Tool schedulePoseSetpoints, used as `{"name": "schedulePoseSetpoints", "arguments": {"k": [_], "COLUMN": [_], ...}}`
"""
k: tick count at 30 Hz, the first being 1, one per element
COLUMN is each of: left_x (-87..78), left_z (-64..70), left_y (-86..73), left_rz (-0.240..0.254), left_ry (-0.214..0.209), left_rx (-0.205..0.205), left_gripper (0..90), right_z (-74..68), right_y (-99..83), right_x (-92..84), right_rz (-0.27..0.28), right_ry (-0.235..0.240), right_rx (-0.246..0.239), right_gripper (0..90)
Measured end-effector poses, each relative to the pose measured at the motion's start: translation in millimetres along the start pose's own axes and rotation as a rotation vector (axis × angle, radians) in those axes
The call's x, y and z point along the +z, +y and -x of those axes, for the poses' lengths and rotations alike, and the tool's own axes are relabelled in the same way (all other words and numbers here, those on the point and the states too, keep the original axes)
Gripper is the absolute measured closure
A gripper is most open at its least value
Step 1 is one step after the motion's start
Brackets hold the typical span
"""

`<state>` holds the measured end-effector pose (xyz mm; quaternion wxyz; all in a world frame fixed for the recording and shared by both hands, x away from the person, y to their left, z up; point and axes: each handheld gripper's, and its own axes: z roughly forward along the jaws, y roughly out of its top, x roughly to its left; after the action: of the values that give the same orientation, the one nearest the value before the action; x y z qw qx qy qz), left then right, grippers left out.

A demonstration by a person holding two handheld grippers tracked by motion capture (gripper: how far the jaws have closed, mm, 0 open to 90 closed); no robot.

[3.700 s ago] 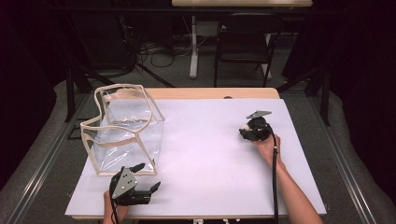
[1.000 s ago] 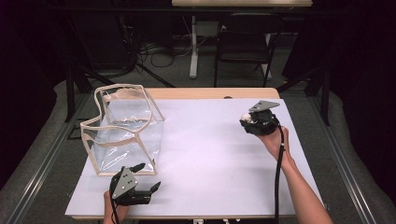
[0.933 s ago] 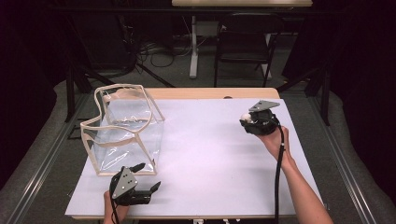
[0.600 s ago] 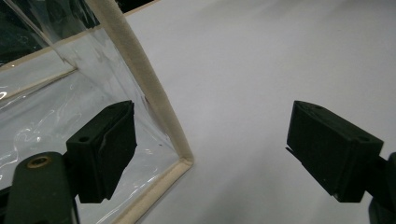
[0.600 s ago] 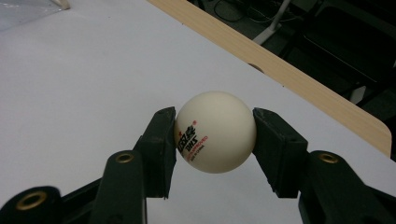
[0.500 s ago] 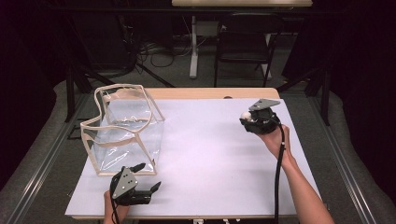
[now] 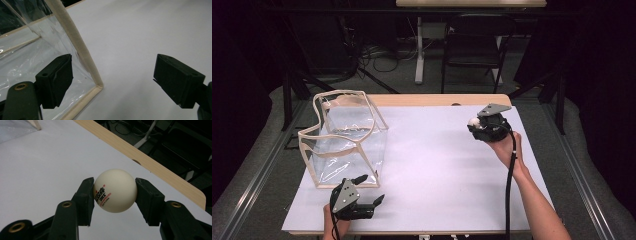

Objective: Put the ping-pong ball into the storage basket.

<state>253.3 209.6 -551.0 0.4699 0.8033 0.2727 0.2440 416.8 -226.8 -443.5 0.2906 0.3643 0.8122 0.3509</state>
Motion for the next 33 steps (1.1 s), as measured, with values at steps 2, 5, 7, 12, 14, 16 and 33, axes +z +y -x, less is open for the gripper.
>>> {"name": "schedulePoseSetpoints", "arguments": {"k": [2,5,7,12,14,16,33], "left_x": [-0.2,-0.1,-0.1,-0.1,-0.1,-0.1,-0.2], "left_z": [0.1,0.0,0.0,-0.1,-0.3,-0.1,0.0], "left_y": [0.1,0.0,0.0,0.0,-0.1,-0.1,-0.1], "left_rz": [-0.001,0.000,0.001,0.001,0.000,0.001,0.000], "left_ry": [0.001,0.000,0.000,0.000,0.000,-0.001,-0.001], "left_rx": [0.000,0.000,0.000,0.001,0.001,0.000,0.001], "left_gripper": [16.0,16.0,16.0,16.0,16.0,16.0,16.0], "right_z": [-0.4,-0.6,-0.7,-0.4,-0.6,-0.8,-3.2], "right_y": [1.2,3.4,4.1,7.4,8.5,9.1,15.8], "right_x": [-1.0,-2.8,-3.4,-5.8,-6.6,-7.1,-12.2], "right_rz": [0.002,0.007,0.007,0.015,0.020,0.020,0.032], "right_ry": [0.000,-0.002,-0.004,-0.004,-0.004,-0.005,-0.009], "right_rx": [0.003,0.000,0.000,-0.003,-0.005,-0.005,-0.017], "right_gripper": [51.3,51.3,51.3,51.3,51.3,51.3,51.3]}}
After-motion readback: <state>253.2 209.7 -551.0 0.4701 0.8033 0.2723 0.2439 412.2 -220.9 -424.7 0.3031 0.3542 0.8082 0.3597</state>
